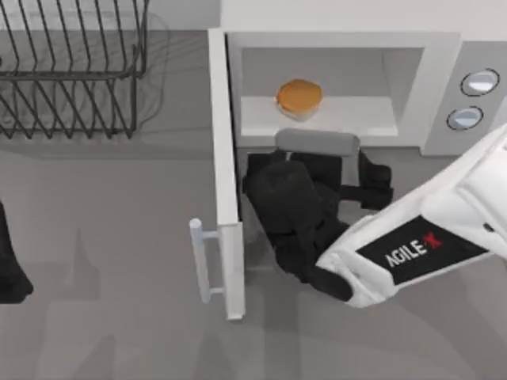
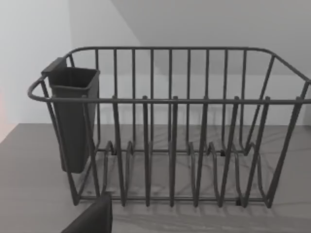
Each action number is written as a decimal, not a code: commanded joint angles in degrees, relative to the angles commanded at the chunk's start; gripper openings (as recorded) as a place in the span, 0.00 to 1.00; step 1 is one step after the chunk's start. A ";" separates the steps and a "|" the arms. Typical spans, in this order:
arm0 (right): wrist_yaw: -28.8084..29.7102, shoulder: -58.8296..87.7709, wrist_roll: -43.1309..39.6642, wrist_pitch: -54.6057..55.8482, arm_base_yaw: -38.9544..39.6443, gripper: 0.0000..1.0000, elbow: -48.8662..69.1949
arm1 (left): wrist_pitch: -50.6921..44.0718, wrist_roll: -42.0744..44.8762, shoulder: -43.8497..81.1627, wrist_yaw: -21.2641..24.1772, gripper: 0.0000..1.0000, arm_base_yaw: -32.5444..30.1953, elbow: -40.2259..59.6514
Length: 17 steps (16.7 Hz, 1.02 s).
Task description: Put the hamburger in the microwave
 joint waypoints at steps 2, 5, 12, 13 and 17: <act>1.36 -1.99 1.12 1.44 1.50 1.00 -3.29 | 0.00 0.00 0.00 0.00 1.00 0.00 0.00; 1.75 -2.54 1.46 1.87 1.92 1.00 -4.15 | 0.00 0.00 0.00 0.00 1.00 0.00 0.00; 1.47 -7.73 1.37 -5.03 1.55 1.00 -2.17 | 0.00 0.00 0.00 0.00 1.00 0.00 0.00; 1.46 -9.61 1.33 -8.18 1.51 1.00 -1.56 | 0.00 0.00 0.00 0.00 1.00 0.00 0.00; 1.35 -16.85 1.29 -18.33 1.53 1.00 0.90 | 0.00 0.00 0.00 0.00 1.00 0.00 0.00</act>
